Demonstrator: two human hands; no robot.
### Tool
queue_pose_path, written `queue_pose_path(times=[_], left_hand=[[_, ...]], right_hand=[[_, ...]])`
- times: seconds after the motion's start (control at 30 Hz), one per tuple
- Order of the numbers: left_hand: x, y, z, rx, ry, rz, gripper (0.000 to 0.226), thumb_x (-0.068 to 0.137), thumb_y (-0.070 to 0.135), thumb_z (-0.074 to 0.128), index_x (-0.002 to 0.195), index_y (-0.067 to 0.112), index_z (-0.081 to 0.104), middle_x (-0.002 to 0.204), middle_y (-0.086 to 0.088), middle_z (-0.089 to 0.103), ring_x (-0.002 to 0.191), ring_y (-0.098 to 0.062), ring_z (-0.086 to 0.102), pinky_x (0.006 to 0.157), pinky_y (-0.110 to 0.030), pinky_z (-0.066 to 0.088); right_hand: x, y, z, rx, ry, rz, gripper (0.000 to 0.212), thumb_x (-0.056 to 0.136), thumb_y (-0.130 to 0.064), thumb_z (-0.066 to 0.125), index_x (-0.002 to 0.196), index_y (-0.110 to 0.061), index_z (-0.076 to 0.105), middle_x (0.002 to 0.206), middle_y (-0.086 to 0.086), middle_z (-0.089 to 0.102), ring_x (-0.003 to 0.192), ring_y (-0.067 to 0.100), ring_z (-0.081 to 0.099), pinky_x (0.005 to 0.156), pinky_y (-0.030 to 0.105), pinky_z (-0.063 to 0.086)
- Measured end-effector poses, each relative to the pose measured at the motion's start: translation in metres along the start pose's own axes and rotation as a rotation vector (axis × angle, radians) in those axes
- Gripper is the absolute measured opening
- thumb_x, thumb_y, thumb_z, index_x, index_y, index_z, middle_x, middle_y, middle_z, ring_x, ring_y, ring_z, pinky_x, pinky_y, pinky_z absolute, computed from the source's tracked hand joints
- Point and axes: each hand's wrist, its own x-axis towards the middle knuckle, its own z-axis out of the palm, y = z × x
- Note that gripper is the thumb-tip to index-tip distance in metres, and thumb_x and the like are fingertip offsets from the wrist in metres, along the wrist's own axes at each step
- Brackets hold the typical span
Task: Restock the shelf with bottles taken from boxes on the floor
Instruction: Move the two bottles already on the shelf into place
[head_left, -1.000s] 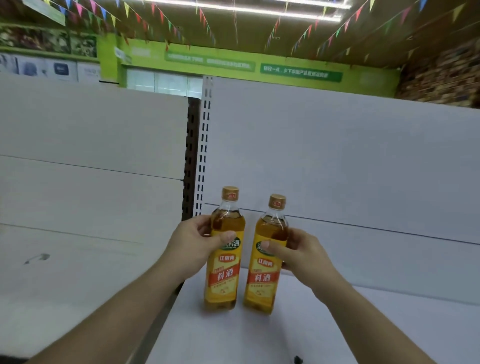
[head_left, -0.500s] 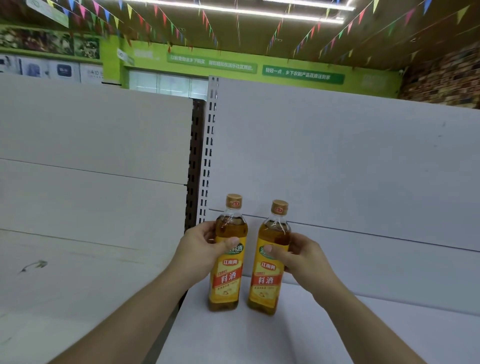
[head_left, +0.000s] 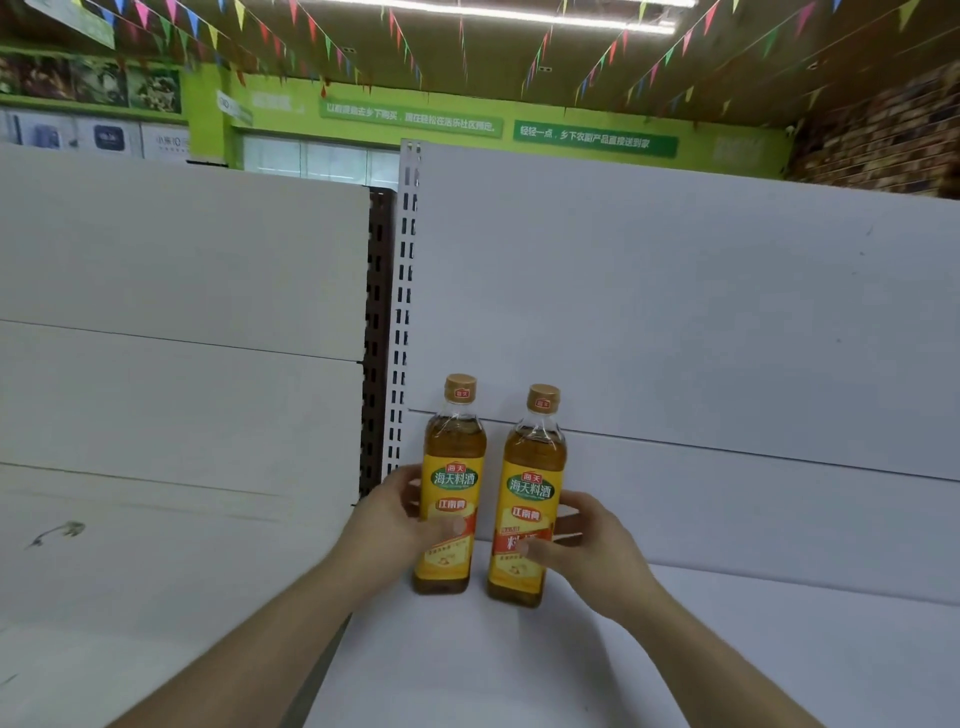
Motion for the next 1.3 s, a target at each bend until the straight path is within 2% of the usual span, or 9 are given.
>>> queue_pose_path(times=[0.13,0.23,0.37,0.53,0.63,0.7,0.8,0.97,1.3], left_hand=[[-0.009,-0.015,0.008,0.041,0.07,-0.039,0.058,0.077,0.037,0.088,0.121,0.029,0.051,0.11,0.011,0.069,0.1,-0.011,0.07,0.078,-0.025,0.056],[-0.011,-0.017,0.01,0.064,0.095,-0.024,0.047,0.079,0.04,0.086,0.113,0.029,0.054,0.106,0.014,0.068,0.097,-0.007,0.068,0.071,-0.017,0.052],[-0.007,-0.017,0.01,0.078,0.108,-0.013,0.038,0.081,0.04,0.084,0.104,0.033,0.055,0.103,0.014,0.069,0.092,-0.002,0.067,0.072,-0.019,0.053],[-0.001,-0.016,0.01,0.095,0.115,-0.009,0.035,0.085,0.041,0.081,0.109,0.03,0.058,0.101,0.015,0.067,0.09,-0.001,0.065,0.069,-0.015,0.05],[0.004,-0.016,0.01,0.133,0.109,-0.01,0.036,0.088,0.044,0.077,0.115,0.029,0.058,0.101,0.016,0.065,0.092,-0.005,0.065,0.076,-0.021,0.053],[0.007,-0.017,0.009,0.171,0.094,-0.006,0.039,0.089,0.046,0.074,0.12,0.028,0.058,0.108,0.013,0.066,0.099,-0.01,0.066,0.084,-0.027,0.056],[0.012,-0.018,0.008,0.222,0.073,0.002,0.043,0.091,0.05,0.071,0.126,0.027,0.058,0.117,0.01,0.069,0.103,-0.011,0.067,0.086,-0.028,0.057],[0.018,-0.018,0.005,0.354,0.045,0.02,0.049,0.092,0.057,0.064,0.13,0.028,0.056,0.12,0.012,0.068,0.101,-0.008,0.066,0.082,-0.025,0.056],[0.025,-0.017,0.001,0.584,0.033,0.073,0.045,0.093,0.066,0.056,0.119,0.029,0.054,0.11,0.011,0.068,0.094,-0.012,0.067,0.081,-0.038,0.06]], right_hand=[[-0.001,0.01,0.009,0.066,0.055,0.019,0.056,0.079,-0.037,0.088,0.122,-0.028,0.055,0.11,-0.011,0.072,0.095,0.006,0.071,0.07,0.019,0.057],[0.0,0.014,0.015,0.099,0.063,-0.007,0.048,0.083,-0.038,0.084,0.121,-0.028,0.057,0.115,-0.013,0.071,0.1,0.007,0.07,0.076,0.021,0.059],[0.003,0.016,0.026,0.151,0.083,-0.015,0.046,0.087,-0.035,0.08,0.125,-0.029,0.056,0.116,-0.014,0.069,0.103,0.007,0.068,0.079,0.022,0.059],[0.009,0.012,0.033,0.17,0.086,-0.026,0.041,0.091,-0.032,0.076,0.126,-0.029,0.054,0.115,-0.013,0.068,0.103,0.008,0.068,0.078,0.019,0.056],[0.013,0.01,0.038,0.167,0.09,-0.025,0.039,0.093,-0.032,0.074,0.126,-0.029,0.053,0.115,-0.014,0.067,0.103,0.009,0.067,0.078,0.019,0.056],[0.016,0.011,0.04,0.166,0.096,-0.025,0.04,0.093,-0.031,0.074,0.128,-0.028,0.054,0.117,-0.013,0.068,0.105,0.011,0.068,0.085,0.026,0.06],[0.019,0.011,0.043,0.179,0.103,-0.024,0.041,0.094,-0.029,0.074,0.131,-0.025,0.056,0.12,-0.01,0.069,0.108,0.012,0.068,0.095,0.038,0.06],[0.022,0.011,0.046,0.178,0.11,-0.025,0.041,0.096,-0.029,0.072,0.133,-0.024,0.057,0.121,-0.009,0.069,0.109,0.013,0.068,0.094,0.037,0.06],[0.022,0.008,0.051,0.172,0.122,-0.023,0.035,0.097,-0.029,0.071,0.13,-0.024,0.061,0.118,-0.01,0.07,0.106,0.011,0.069,0.094,0.035,0.06]])
